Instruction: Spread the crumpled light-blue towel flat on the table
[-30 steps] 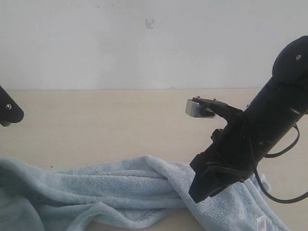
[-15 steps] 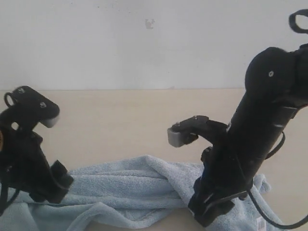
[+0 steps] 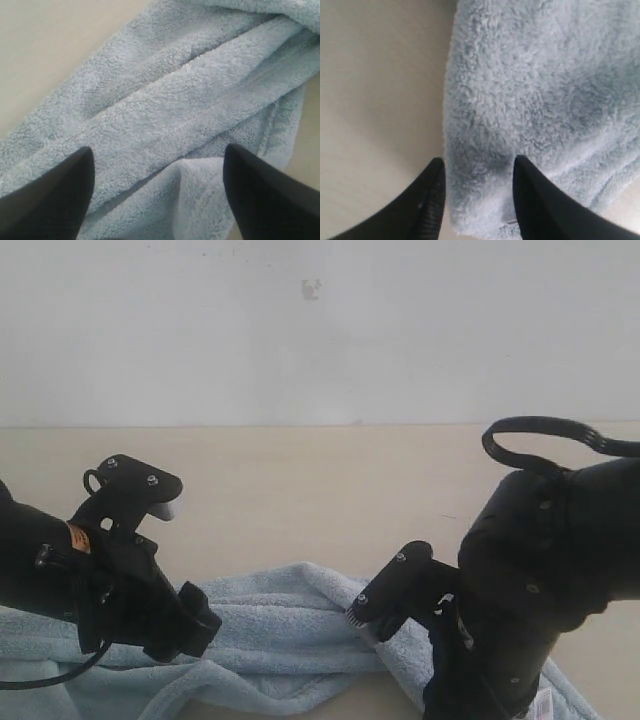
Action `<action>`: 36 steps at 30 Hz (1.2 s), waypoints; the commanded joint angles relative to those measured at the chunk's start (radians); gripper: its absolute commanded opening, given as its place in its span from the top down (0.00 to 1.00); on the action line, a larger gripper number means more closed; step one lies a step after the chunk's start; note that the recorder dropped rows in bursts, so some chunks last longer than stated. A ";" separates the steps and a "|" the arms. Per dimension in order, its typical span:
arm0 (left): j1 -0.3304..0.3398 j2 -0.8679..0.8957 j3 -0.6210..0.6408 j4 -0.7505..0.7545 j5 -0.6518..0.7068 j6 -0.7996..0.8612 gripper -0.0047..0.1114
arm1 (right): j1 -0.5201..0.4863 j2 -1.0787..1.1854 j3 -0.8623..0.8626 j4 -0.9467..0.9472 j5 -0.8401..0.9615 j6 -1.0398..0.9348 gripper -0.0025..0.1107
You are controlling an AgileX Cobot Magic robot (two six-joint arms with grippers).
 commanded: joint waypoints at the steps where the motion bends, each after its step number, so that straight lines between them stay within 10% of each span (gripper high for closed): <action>1: -0.003 -0.002 -0.005 -0.013 -0.014 0.007 0.38 | 0.000 0.063 0.004 0.000 -0.006 -0.011 0.61; 7: -0.003 -0.002 -0.005 -0.013 -0.014 0.007 0.38 | 0.000 0.112 -0.013 -0.010 0.003 0.048 0.64; 11: -0.003 -0.002 -0.005 -0.043 -0.018 0.007 0.38 | 0.000 0.110 -0.036 -0.106 0.032 0.155 0.98; 23: -0.003 -0.002 -0.005 -0.086 -0.021 0.007 0.39 | -0.002 -0.013 -0.043 -1.011 0.113 0.832 0.98; 36: -0.003 -0.002 -0.005 -0.096 -0.027 0.007 0.41 | -0.402 -0.013 -0.101 -1.009 -0.611 1.007 0.98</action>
